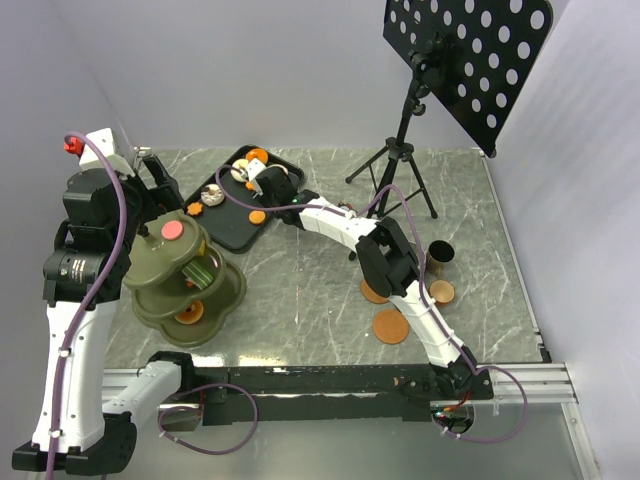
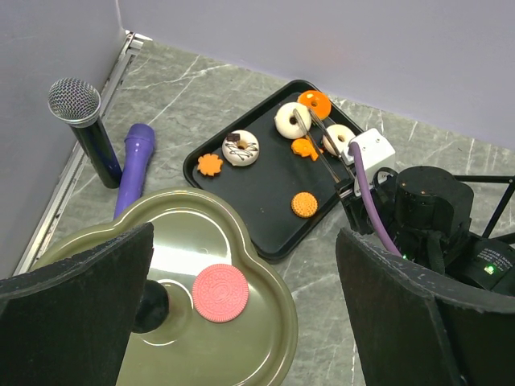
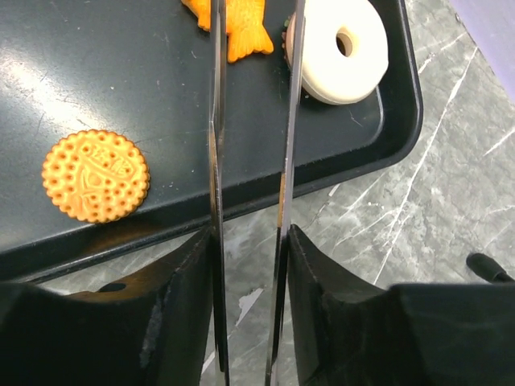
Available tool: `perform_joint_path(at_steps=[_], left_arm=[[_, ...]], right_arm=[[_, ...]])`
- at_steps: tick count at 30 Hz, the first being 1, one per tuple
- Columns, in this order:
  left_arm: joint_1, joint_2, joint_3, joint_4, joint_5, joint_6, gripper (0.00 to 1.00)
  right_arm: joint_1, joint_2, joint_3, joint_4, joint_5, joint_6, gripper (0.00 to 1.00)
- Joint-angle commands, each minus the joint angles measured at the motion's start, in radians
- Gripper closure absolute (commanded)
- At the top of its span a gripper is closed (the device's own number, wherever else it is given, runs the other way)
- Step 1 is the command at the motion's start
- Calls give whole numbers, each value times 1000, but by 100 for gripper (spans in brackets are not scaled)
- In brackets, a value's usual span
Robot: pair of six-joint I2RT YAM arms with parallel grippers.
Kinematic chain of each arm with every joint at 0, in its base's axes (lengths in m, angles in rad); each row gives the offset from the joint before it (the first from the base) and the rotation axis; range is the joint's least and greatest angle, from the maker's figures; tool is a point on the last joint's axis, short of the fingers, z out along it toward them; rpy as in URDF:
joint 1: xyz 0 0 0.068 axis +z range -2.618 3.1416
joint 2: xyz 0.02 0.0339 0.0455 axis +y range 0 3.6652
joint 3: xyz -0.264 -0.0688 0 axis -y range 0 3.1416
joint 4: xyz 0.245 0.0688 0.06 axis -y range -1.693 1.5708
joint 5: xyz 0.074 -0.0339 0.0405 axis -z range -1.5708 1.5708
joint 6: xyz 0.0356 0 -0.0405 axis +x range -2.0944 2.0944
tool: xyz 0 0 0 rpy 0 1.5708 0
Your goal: Serve the afternoon tea
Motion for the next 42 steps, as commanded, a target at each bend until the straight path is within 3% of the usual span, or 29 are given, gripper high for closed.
perform_joint_path(at_steps=[1, 14, 22, 42], left_arm=[[-1, -5, 9, 11, -21, 0, 0], [12, 3, 29, 14, -20, -16, 0], [32, 3, 48, 5, -24, -49, 0], [58, 63, 95, 14, 6, -131, 0]], right_arm=[[7, -1, 10, 11, 20, -2, 61], [7, -61, 98, 13, 23, 18, 79], [10, -190, 1, 28, 0, 24, 82], [122, -702, -678, 42, -152, -5, 87]])
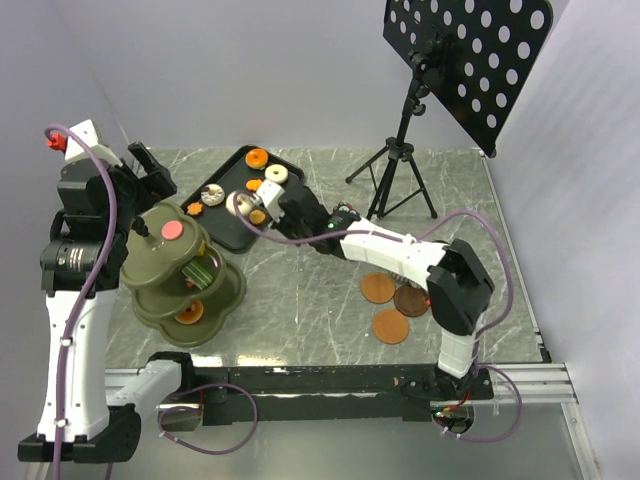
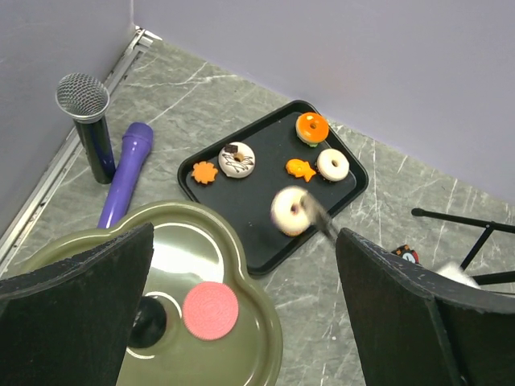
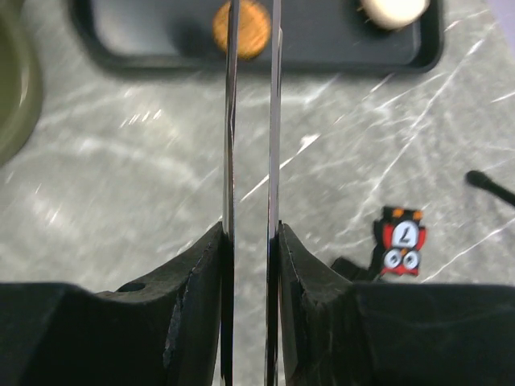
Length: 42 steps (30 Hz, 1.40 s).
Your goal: Serve the afternoon tea
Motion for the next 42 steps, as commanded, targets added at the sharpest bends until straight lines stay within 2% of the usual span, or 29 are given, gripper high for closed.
perform_joint_path(at_steps=[1, 7, 13, 29, 42], left_arm=[[5, 31, 50, 16, 30, -17, 0], [5, 47, 44, -2, 85, -37, 0], [5, 54, 52, -25, 105, -39, 0], [5, 26, 44, -67, 121, -19, 0], [5, 18, 40, -70, 113, -11, 0]], right_arm=[[40, -118, -94, 40, -45, -17, 87], [93, -175, -206, 54, -74, 9, 87], [146, -194, -244, 89, -91, 35, 88], [224, -73, -166, 86, -135, 40, 88], [233, 36, -60, 67, -128, 43, 88]])
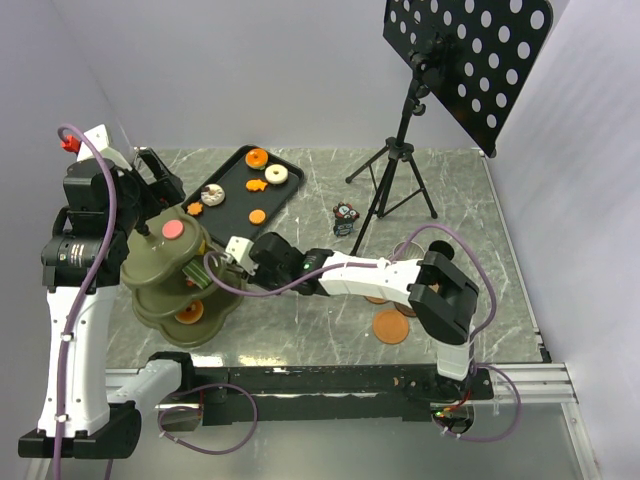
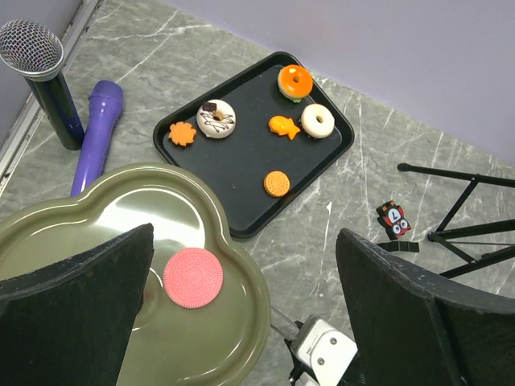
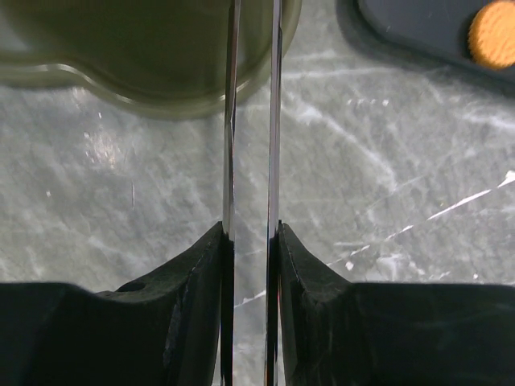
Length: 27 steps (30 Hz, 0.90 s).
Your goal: Serve the afternoon tea
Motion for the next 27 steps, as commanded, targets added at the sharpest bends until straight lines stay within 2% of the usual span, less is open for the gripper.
perform_joint_path(at_steps=[1, 10, 17, 27], left_arm=[[4, -10, 22, 15, 6, 13, 0], [3, -7, 21, 16, 0, 20, 0], [6, -7, 16, 16, 1, 19, 0], [6, -16, 16, 16, -3, 5, 0]], right_arm=[[7, 26, 83, 35, -1, 7, 88], [7, 77, 120, 32, -8, 5, 86], [4, 58, 108, 35, 14, 27, 68], [2, 11, 94, 29, 52, 24, 55]])
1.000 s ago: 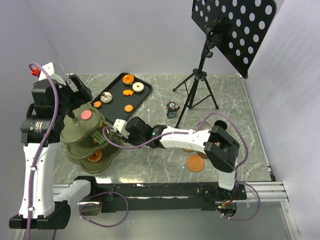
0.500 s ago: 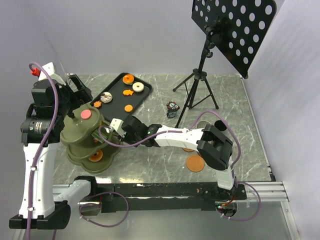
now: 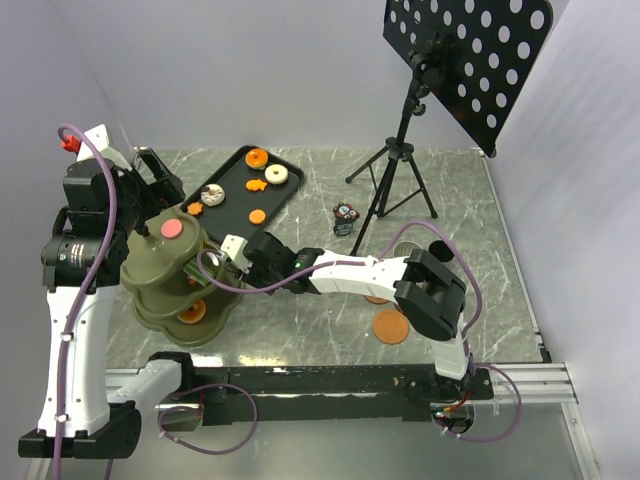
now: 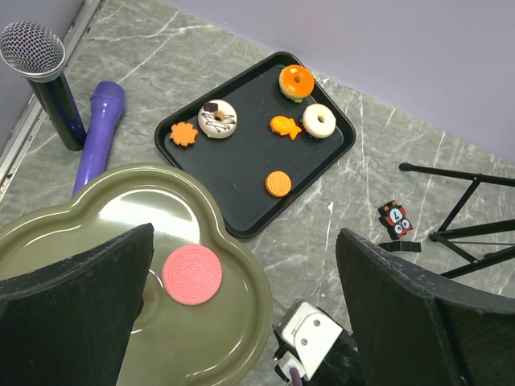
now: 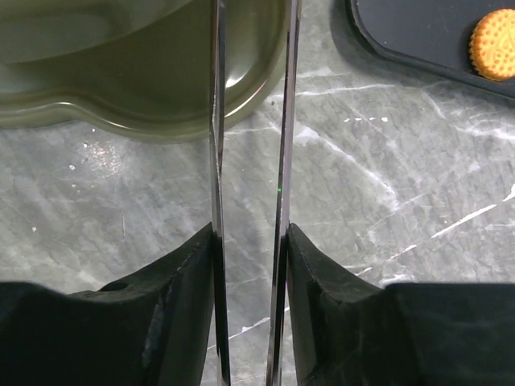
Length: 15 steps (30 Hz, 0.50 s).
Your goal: Serve the afternoon tea
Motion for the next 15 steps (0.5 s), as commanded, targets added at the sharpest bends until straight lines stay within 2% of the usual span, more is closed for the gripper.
perform_joint_path(at_steps=[1, 7, 15], left_arm=[[4, -16, 18, 17, -5, -3, 0], [7, -21, 24, 14, -9, -15, 0], [7, -33, 36, 10, -38, -31, 0]], right_arm=[[2, -70, 24, 22, 30, 5, 54], [2, -99, 16, 27, 53, -4, 50], [-12, -162, -19, 21, 100, -21, 48]])
